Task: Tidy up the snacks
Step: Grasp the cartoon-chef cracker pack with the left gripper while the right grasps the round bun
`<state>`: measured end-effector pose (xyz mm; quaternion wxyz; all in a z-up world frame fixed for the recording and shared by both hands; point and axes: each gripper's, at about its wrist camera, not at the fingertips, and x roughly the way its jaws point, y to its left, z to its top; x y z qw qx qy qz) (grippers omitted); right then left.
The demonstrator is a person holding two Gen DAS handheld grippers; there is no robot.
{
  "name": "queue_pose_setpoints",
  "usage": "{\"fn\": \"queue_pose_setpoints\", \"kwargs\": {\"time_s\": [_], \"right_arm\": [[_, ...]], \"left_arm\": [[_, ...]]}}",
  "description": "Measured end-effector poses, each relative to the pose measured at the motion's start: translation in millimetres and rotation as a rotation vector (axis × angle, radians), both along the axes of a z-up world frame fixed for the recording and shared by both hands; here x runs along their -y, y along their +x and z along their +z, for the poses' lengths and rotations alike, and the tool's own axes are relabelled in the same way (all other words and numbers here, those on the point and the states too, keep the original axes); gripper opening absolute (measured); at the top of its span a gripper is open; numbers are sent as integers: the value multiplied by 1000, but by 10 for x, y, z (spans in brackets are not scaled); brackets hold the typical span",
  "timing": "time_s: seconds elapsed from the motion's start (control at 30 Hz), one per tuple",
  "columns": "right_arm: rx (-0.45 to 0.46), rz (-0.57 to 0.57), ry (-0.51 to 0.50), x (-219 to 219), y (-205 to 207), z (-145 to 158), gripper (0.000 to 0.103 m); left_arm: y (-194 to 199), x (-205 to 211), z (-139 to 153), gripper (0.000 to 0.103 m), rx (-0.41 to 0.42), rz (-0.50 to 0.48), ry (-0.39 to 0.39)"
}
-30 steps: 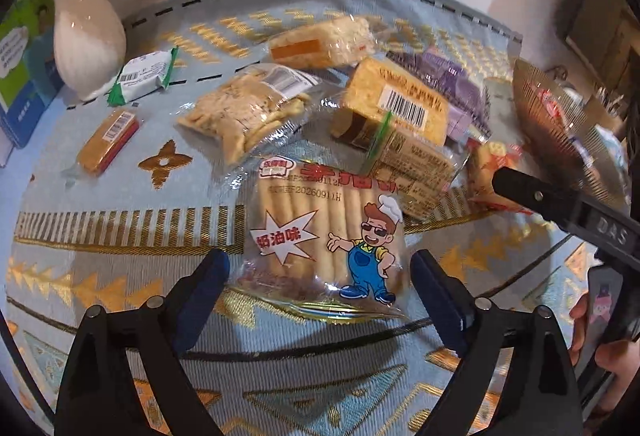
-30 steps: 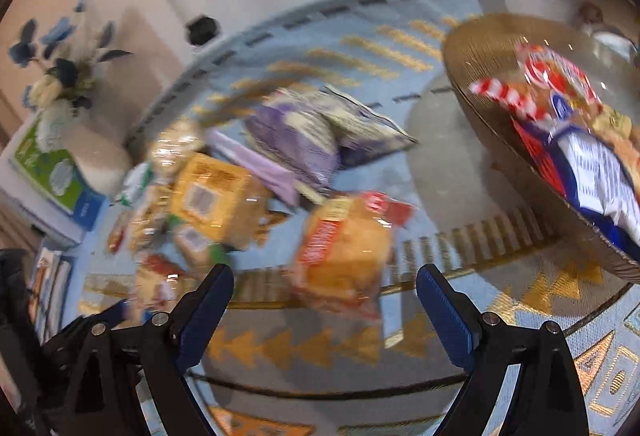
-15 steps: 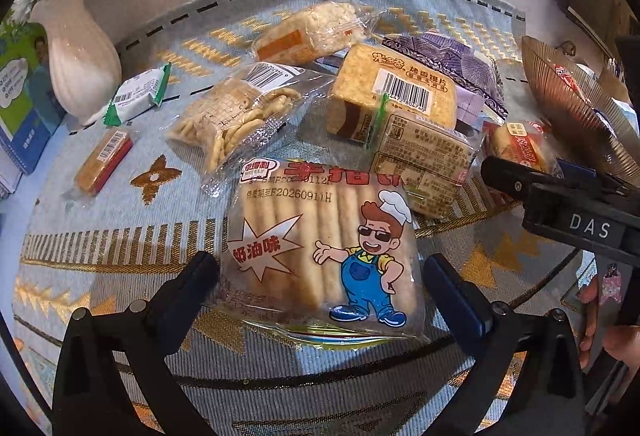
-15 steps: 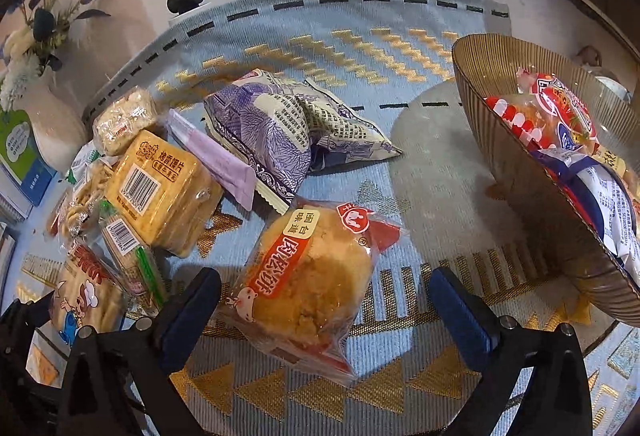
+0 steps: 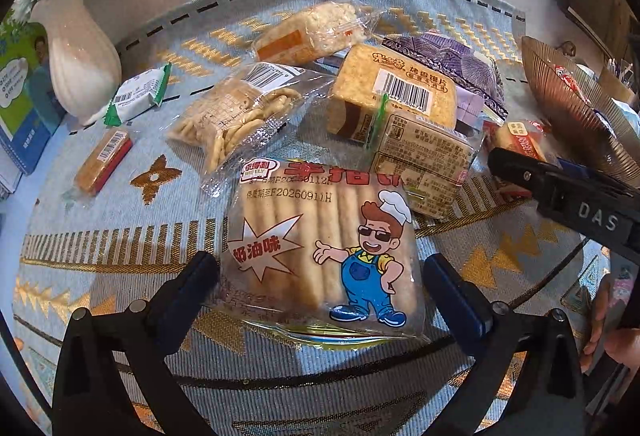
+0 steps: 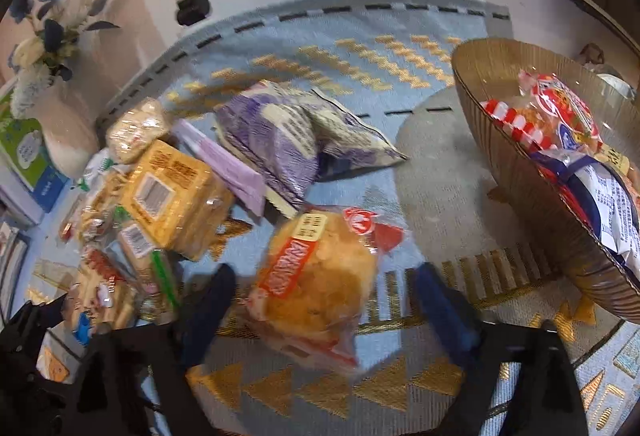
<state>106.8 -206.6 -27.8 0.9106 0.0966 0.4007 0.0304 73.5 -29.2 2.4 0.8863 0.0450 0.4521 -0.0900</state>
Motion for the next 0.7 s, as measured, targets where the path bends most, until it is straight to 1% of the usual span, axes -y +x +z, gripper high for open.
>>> {"fn": "queue_pose_setpoints", "kwargs": {"time_s": [0.03, 0.07, 0.1, 0.13, 0.27, 0.53, 0.63, 0.7], "right_arm": [[3, 3, 6, 5, -3, 1, 59], [6, 6, 14, 17, -16, 10, 58], [12, 13, 30, 24, -24, 16, 57], [19, 22, 53, 45, -44, 19, 56], [42, 39, 101, 94, -92, 33, 55], [51, 50, 159, 125, -223, 20, 53], [83, 60, 165, 129, -302, 52, 51], [109, 50, 174, 162, -374, 84, 51]], "left_arm": [[-16, -24, 24, 87, 16, 14, -3], [-35, -62, 51, 82, 30, 19, -27], [-41, -93, 57, 81, 28, 13, -60], [-42, -115, 67, 81, 31, 14, -75], [-33, -180, 88, 80, 35, 26, -115], [-48, -241, 115, 80, 48, 51, -140], [-75, -260, 135, 80, 64, 59, -147], [-111, -279, 171, 80, 89, 58, -162]]}}
